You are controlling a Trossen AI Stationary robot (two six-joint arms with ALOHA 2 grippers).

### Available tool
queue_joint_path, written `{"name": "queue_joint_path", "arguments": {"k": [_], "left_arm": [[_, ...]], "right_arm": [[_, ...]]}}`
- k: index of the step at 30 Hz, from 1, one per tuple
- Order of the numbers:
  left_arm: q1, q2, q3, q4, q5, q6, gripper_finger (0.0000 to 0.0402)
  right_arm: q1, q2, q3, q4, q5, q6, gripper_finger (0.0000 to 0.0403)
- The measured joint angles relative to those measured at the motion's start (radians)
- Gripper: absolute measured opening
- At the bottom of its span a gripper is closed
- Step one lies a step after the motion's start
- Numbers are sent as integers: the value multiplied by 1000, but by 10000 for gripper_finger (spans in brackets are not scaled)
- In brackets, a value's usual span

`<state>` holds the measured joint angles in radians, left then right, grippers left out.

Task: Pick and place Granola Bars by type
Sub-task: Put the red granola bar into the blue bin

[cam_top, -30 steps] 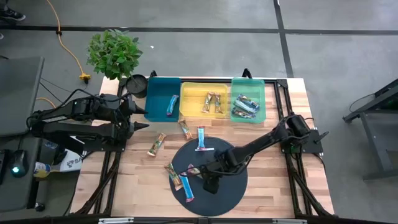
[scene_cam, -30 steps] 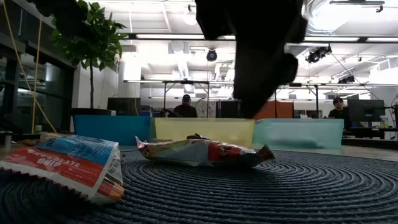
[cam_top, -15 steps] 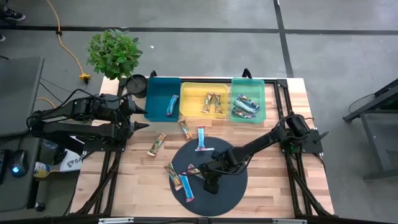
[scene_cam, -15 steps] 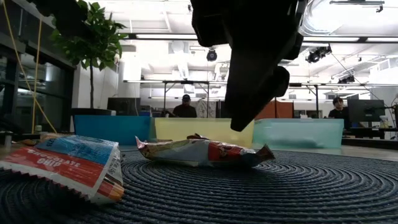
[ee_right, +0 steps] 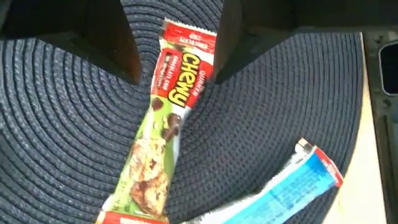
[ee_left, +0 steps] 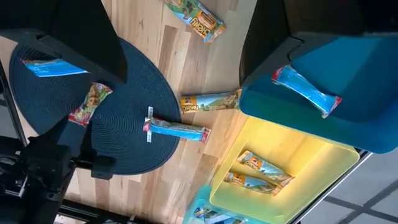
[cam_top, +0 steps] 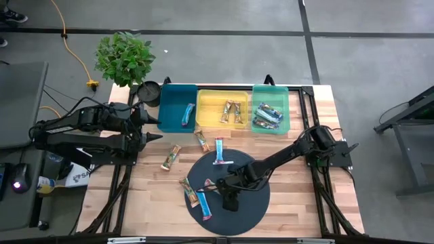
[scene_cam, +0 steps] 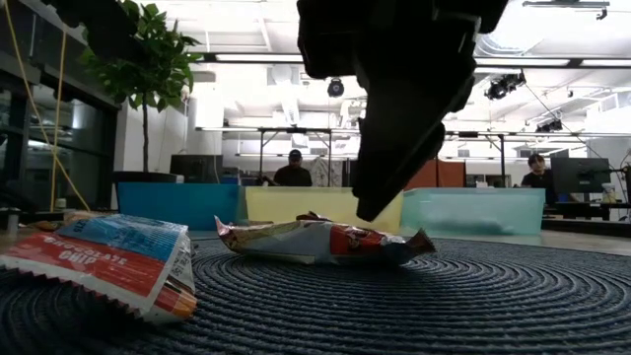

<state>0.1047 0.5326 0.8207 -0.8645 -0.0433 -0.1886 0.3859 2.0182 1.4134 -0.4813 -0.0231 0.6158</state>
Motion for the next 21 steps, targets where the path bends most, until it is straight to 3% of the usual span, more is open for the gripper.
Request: {"name": "queue_joint_path", "arguments": {"k": [10,21], "left_arm": [[0,0,0,0,-2,0,303],[0,0,0,-3,-2,0,303]], "right_arm": [[-12,13,21,5,44,-75,189],[-12,87,21,53,-21,-66,189]]}}
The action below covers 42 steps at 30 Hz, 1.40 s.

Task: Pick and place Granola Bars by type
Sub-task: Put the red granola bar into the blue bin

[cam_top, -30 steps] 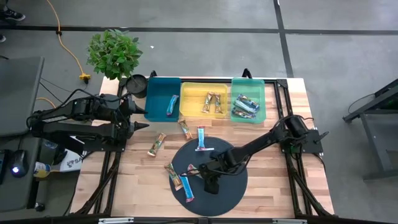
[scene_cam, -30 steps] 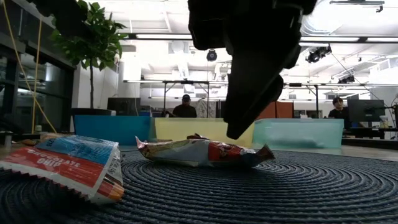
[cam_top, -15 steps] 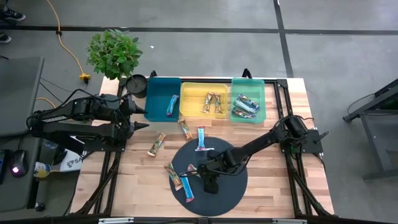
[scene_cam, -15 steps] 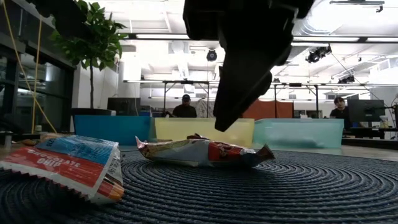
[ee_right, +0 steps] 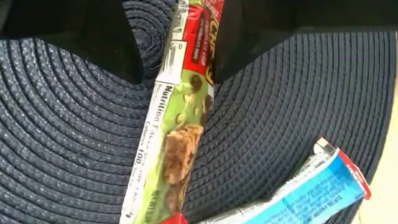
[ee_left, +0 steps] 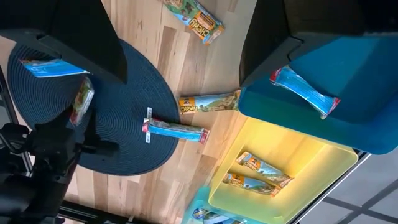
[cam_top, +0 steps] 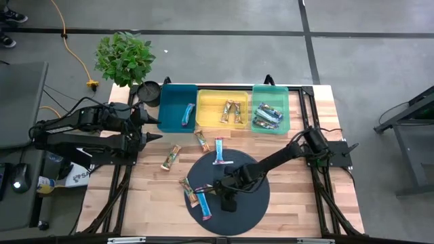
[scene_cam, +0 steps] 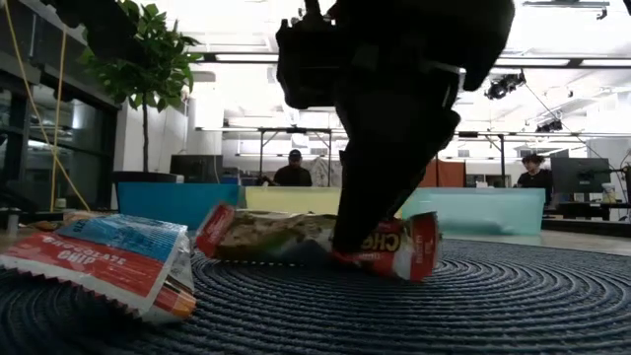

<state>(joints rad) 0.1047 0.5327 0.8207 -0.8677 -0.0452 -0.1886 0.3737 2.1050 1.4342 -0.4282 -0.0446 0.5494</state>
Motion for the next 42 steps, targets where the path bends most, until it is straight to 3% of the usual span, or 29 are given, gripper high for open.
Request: {"name": "queue_joint_path", "arguments": {"k": [12,29,42], "left_arm": [[0,0,0,0,0,0,303],[0,0,0,-4,0,0,303],[0,0,0,-3,0,0,303]], "right_arm": [[0,3,-1,56,6,19,184],[0,3,-1,56,-22,35,90],[-3,2,-1,84,-15,38,55]]}}
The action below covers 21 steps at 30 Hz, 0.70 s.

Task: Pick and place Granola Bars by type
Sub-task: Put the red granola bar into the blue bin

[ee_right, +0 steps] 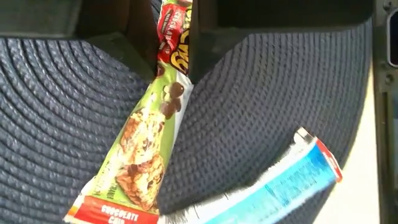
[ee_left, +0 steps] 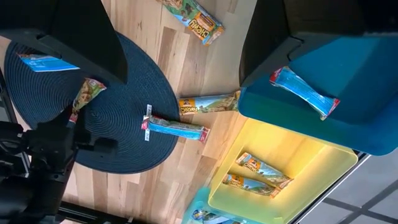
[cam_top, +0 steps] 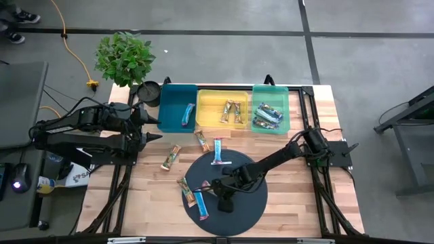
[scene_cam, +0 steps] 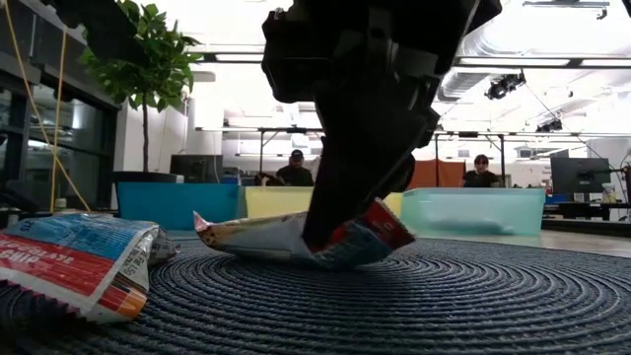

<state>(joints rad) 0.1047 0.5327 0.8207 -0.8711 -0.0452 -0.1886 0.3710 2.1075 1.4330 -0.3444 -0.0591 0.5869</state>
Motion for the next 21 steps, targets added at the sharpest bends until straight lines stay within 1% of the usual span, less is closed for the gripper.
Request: {"name": "queue_joint_path", "arguments": {"k": [8,11,15,21], "left_arm": [[0,0,0,0,0,0,303],[0,0,0,0,0,0,303],[0,0,0,0,0,0,303],[0,0,0,0,0,0,303]], "right_arm": [[0,0,1,20,1,17,34],[0,-1,27,2,6,7,28],[0,-2,90,-52,48,-31,27],[0,-2,229,-187,143,-97,27]]}}
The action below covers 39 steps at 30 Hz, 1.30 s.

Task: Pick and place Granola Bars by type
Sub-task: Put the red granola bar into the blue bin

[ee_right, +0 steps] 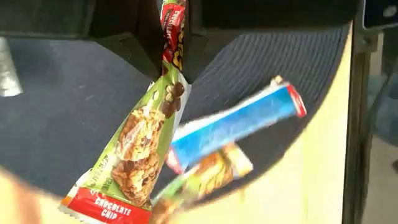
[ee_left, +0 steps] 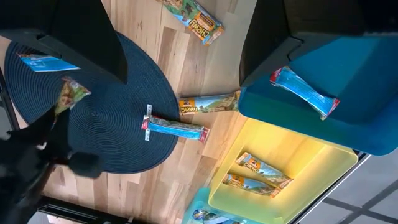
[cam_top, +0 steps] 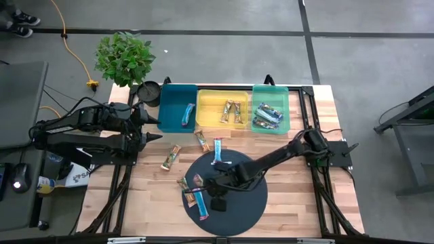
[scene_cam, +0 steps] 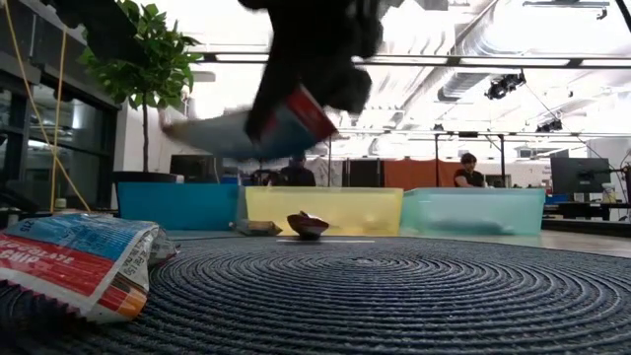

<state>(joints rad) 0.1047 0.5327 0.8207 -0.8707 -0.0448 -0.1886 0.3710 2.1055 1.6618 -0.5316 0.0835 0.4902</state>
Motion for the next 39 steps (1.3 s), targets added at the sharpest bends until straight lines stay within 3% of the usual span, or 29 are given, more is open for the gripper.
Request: {"name": "queue_joint_path", "arguments": {"k": [7,19,28,39], "left_arm": [[0,0,0,30,56,0,303],[0,0,0,466,462,-77,303],[0,34,0,652,474,-109,303],[0,210,1,892,494,-107,303]], "right_arm": [[-9,-1,212,-148,158,-83,26],[-59,-2,487,-159,389,-307,25],[-92,-2,585,-7,432,-463,31],[-112,-2,590,82,467,-543,32]]}}
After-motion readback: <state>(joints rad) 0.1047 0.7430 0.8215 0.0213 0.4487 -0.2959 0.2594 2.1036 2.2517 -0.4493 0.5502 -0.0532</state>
